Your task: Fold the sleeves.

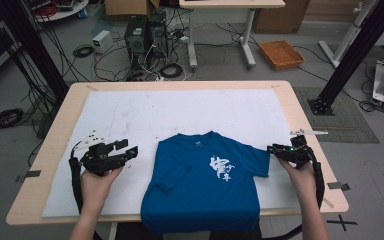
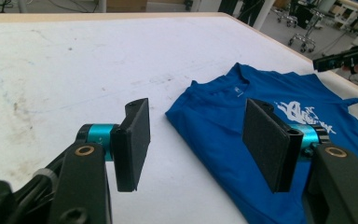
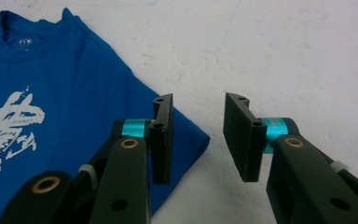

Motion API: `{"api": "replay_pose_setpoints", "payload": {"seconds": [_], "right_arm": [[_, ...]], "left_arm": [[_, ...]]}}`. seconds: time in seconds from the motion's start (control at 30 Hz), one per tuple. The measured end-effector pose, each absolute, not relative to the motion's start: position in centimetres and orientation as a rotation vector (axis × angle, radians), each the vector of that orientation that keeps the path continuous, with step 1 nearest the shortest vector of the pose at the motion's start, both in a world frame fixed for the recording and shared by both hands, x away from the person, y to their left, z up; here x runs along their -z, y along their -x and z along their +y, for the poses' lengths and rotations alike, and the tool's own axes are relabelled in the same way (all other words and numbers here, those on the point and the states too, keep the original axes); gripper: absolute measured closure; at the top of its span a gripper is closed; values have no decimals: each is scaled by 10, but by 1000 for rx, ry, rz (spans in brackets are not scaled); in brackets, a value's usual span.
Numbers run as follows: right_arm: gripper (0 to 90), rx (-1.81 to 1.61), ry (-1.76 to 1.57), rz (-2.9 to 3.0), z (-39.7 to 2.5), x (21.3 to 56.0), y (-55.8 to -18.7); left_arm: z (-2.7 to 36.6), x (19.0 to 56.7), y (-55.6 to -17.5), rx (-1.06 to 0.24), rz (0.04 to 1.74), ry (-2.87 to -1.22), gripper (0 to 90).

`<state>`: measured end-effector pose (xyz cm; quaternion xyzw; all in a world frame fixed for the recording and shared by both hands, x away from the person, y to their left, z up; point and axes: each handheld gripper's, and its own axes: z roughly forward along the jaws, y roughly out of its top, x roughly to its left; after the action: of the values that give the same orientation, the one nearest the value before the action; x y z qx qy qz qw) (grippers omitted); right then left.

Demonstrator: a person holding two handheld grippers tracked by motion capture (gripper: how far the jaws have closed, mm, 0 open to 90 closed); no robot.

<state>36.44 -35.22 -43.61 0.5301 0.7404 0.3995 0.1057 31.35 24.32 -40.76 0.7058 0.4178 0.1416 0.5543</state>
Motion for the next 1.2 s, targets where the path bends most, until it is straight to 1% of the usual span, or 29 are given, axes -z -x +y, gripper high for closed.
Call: {"api": "replay_pose_setpoints", "payload": {"seconds": [0.07,0.17,0.27,0.33,0.5,0.7,0.73,0.8,0.93,1.1,1.13,1.2], "right_arm": [[671,-1158,-1570,2193,-352,441,-366],[721,-1131,-1562,2230,-348,445,-367],[864,-1128,-1539,2251,-346,445,-366],[892,-1156,-1530,2243,-344,441,-364],[894,-1212,-1507,2216,-341,428,-358],[894,-1248,-1413,2213,-318,397,-343],[894,-1247,-1366,2227,-306,387,-337],[894,-1249,-1340,2230,-300,382,-334],[894,-1259,-1255,2269,-267,368,-325],[894,-1241,-1179,2330,-226,363,-317],[893,-1211,-1159,2346,-208,365,-316],[893,-1202,-1153,2359,-200,368,-317]], "left_arm": [[244,409,-314,-328,987,-1675,418],[242,409,-315,-322,980,-1685,418],[241,409,-315,-319,984,-1691,418],[241,410,-315,-319,984,-1691,418],[244,411,-316,-315,993,-1684,419],[246,411,-316,-313,994,-1682,419],[246,411,-316,-311,993,-1681,419],[245,411,-316,-310,991,-1679,419],[243,410,-316,-301,983,-1683,419],[240,409,-316,-284,979,-1687,419],[239,409,-316,-280,980,-1683,419],[238,409,-316,-275,972,-1687,419]]}}
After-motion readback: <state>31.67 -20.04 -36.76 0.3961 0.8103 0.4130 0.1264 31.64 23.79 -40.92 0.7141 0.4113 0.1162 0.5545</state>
